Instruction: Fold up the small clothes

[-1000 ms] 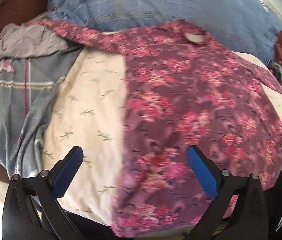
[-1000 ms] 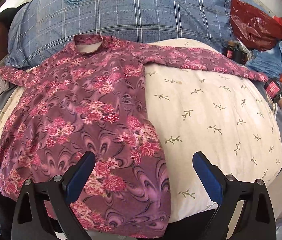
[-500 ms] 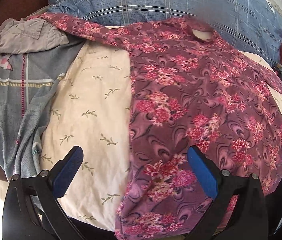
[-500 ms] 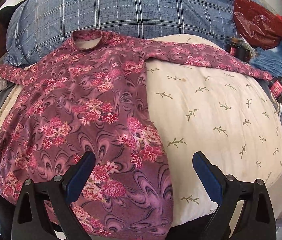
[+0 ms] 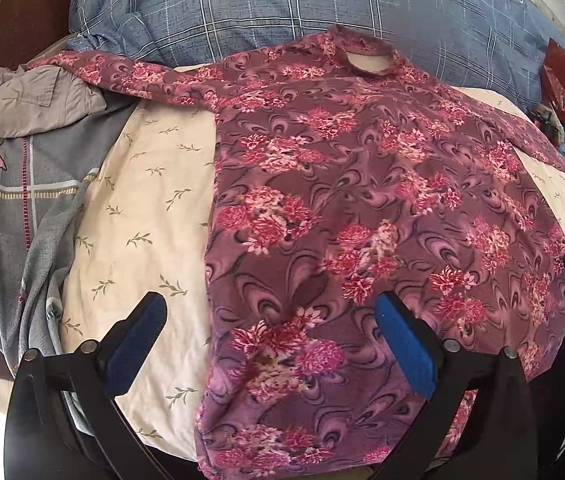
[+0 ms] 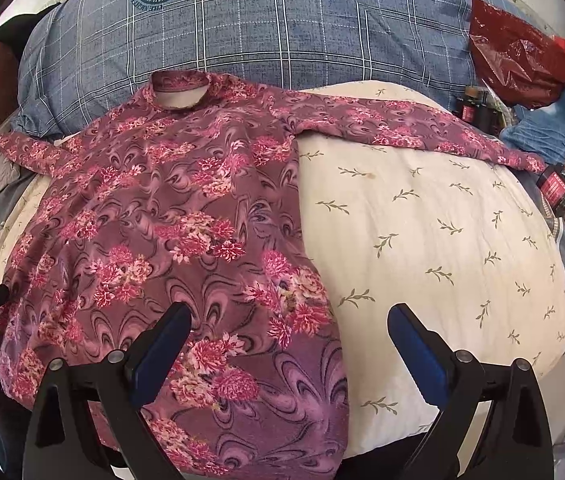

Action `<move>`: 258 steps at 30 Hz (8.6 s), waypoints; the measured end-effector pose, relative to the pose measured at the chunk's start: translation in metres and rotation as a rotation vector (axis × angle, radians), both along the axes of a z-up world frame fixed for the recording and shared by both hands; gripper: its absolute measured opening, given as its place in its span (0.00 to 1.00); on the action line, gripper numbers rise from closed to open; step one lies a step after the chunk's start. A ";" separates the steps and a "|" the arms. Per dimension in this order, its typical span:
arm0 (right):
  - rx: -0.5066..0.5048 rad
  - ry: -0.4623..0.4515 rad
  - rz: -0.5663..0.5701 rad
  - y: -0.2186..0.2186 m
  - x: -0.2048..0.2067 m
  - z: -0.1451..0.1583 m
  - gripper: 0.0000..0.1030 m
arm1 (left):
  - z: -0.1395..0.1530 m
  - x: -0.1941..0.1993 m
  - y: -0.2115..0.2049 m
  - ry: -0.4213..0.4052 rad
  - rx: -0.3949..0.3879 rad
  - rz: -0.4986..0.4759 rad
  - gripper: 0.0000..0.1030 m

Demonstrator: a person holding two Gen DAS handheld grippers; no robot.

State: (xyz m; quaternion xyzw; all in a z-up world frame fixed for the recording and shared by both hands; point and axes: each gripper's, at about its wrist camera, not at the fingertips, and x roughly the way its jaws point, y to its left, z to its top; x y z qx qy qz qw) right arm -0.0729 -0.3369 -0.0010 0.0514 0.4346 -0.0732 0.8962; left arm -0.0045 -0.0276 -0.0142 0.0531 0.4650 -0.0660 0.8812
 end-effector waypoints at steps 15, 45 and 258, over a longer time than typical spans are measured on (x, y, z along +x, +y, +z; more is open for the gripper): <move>0.027 0.033 0.001 -0.008 0.002 -0.011 0.95 | -0.001 0.002 -0.006 -0.007 0.012 0.006 1.00; 0.206 0.119 0.040 -0.044 -0.043 -0.028 0.04 | -0.031 -0.014 0.048 0.303 -0.064 0.019 0.07; 0.723 -0.105 0.191 0.102 0.253 -0.066 0.08 | 0.034 0.269 -0.049 0.337 -0.376 -0.022 0.12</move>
